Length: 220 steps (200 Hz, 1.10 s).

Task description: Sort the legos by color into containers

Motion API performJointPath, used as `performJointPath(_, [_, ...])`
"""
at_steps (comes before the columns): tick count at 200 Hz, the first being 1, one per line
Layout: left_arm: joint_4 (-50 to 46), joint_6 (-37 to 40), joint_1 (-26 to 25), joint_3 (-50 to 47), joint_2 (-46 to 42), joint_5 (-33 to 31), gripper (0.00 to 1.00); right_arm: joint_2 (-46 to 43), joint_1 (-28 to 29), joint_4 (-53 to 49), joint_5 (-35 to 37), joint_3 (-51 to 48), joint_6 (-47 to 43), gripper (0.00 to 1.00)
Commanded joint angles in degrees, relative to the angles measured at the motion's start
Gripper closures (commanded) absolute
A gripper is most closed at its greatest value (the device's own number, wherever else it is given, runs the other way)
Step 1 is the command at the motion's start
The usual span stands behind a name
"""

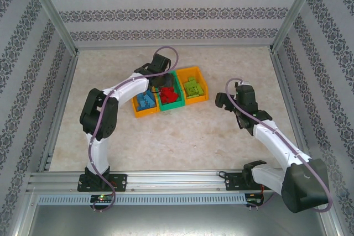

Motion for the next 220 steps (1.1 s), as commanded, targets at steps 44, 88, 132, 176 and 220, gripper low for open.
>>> performJointPath(44, [1.5,-2.8,0.6,-4.1,-9.2,-1.9,0.0,-2.0,-2.1,11.9,9.2,-5.6,-10.3,0.02])
performJointPath(88, [4.4,2.0,0.7,-18.9,-25.2,-15.8,0.01,-6.1,-5.1,25.1,7.1,-13.2,-15.5,0.02])
performJointPath(132, [16.6,9.9,1.1,-41.4,-42.7,-34.7,0.01,-3.5,-8.6,41.7,3.7,-22.9,-16.9,0.02])
performJointPath(176, [35.0,19.1,5.1,-55.5,-45.3,-41.4,0.01,15.2,-10.2,48.6,0.8,-12.7,-20.7,0.02])
performJointPath(220, [49.3,27.6,11.6,-61.7,-40.2,-32.7,0.01,23.7,-11.6,57.5,-2.9,-13.2,-20.4,0.02])
